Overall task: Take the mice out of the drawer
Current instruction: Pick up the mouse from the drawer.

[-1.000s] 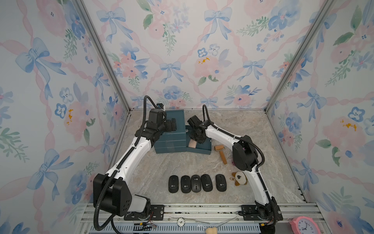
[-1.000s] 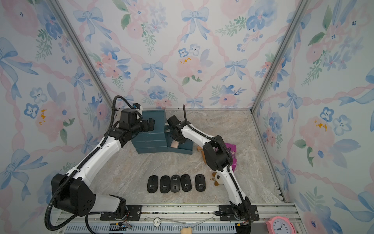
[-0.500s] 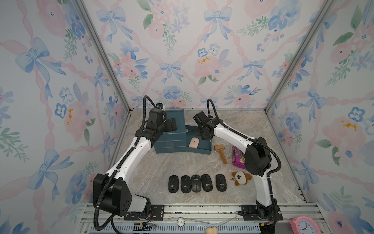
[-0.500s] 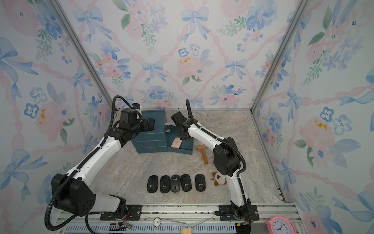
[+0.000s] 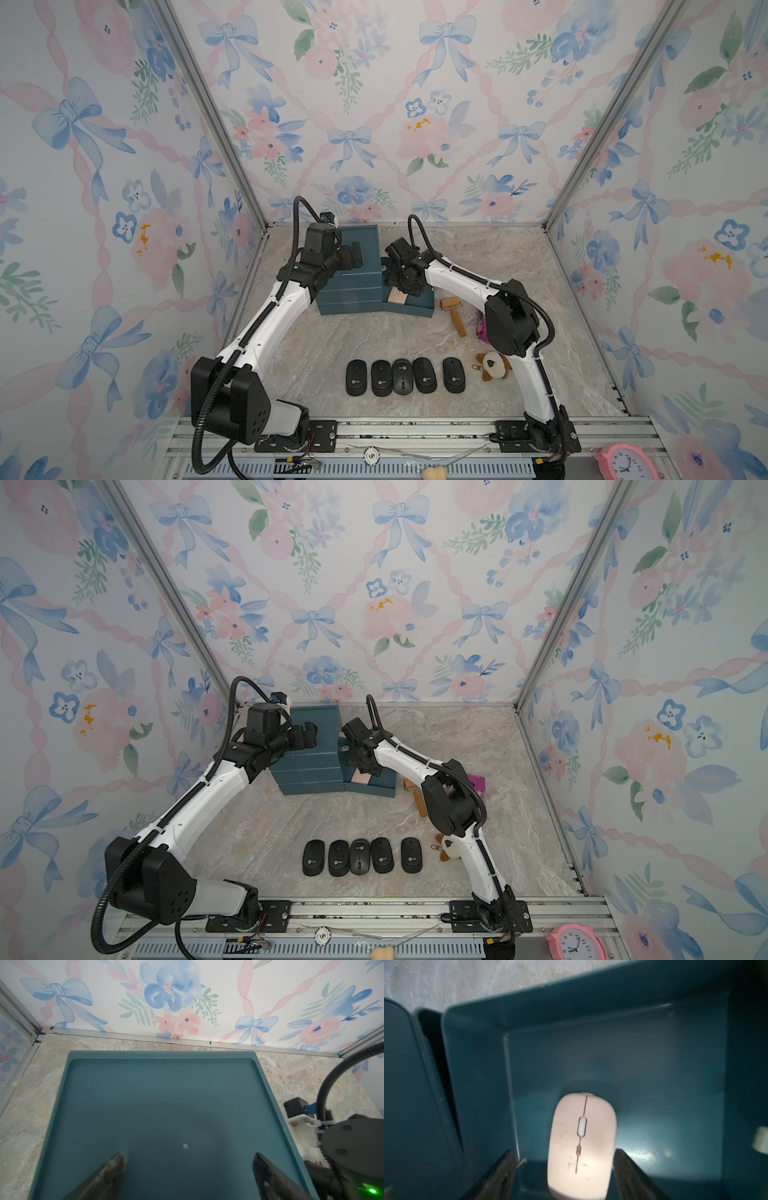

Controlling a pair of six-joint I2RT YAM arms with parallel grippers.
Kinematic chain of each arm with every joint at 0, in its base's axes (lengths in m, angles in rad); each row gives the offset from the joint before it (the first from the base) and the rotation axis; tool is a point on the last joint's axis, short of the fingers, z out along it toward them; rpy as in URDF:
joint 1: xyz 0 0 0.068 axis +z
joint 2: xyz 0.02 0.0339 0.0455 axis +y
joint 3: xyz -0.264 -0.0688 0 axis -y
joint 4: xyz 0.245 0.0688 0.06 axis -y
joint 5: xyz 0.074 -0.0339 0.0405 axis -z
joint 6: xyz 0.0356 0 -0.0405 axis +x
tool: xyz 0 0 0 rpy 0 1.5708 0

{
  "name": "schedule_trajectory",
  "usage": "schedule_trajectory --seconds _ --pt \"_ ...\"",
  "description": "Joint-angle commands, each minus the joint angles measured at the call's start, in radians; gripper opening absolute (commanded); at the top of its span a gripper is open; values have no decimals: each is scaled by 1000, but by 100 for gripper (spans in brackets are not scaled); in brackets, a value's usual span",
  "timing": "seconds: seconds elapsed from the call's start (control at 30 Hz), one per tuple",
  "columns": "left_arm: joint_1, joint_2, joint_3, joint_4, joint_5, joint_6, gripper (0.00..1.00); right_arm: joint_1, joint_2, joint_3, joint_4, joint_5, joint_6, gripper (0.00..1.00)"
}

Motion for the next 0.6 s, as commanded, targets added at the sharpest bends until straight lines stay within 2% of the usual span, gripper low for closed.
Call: schedule_trajectory --seconds 0.0,0.17,0.33,0.43,0.57 --pt "5 -23 -26 -51 -12 -28 98 16 36 45 -90 25 7 76" --pt "5 -32 -38 -50 -17 -29 98 26 67 45 -122 49 18 77" --pt "6 -31 -36 -51 -14 -29 98 22 101 49 -122 38 13 73" --pt "6 -30 -38 -51 -13 -29 98 19 109 58 -137 55 8 65" --pt "6 -32 -41 -50 -13 -31 98 12 88 37 -125 64 8 49"
